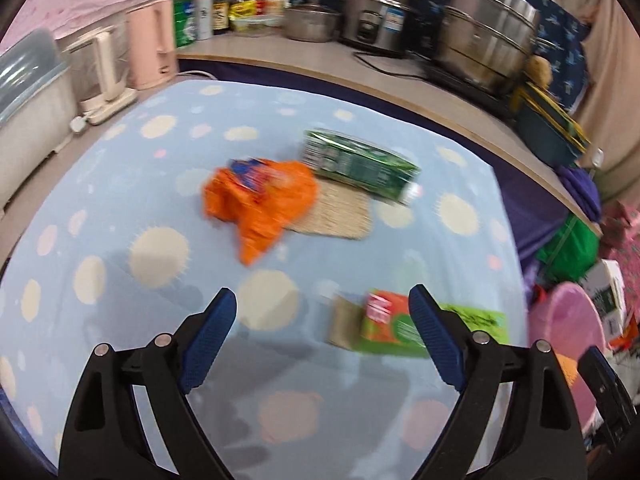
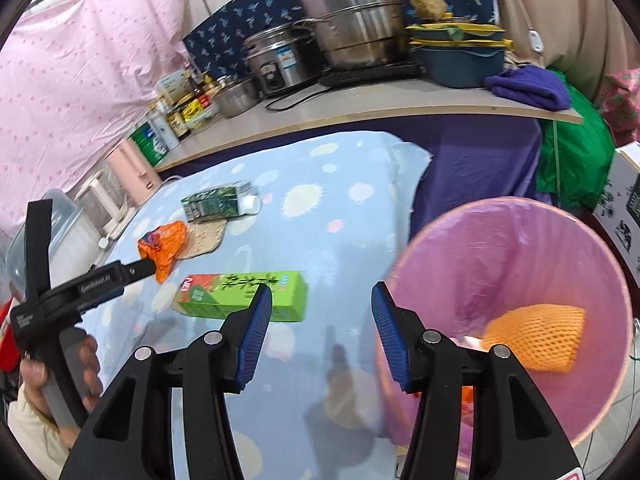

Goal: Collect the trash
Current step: 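Grasp the orange snack bag with the left tool while the right tool grasps the green NB tea carton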

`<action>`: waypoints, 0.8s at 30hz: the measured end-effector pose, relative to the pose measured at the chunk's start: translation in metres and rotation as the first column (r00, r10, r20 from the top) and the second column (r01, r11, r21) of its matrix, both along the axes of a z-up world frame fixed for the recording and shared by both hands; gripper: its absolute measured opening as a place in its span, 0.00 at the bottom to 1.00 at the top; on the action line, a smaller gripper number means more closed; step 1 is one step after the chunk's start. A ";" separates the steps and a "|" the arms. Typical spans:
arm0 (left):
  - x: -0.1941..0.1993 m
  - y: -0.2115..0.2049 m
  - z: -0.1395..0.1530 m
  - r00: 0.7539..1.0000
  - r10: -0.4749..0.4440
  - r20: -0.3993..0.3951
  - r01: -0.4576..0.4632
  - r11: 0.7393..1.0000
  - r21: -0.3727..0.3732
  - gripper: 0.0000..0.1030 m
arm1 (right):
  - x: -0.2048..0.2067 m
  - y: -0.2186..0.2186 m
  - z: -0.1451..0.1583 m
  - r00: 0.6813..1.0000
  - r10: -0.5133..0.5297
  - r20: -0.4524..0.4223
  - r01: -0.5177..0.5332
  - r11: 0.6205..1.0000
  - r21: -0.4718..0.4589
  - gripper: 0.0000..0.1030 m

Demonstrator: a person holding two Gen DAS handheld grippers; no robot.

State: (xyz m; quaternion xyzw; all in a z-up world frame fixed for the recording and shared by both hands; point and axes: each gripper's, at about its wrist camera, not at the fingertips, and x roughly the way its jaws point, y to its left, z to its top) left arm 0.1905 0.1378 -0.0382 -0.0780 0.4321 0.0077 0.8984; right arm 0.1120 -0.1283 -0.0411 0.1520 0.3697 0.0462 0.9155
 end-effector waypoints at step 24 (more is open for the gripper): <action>0.081 0.053 -0.042 0.998 -0.026 -0.050 0.029 0.998 0.055 0.38 | 0.108 0.075 -0.025 0.987 0.146 -0.072 -0.147 0.989 -0.017 0.50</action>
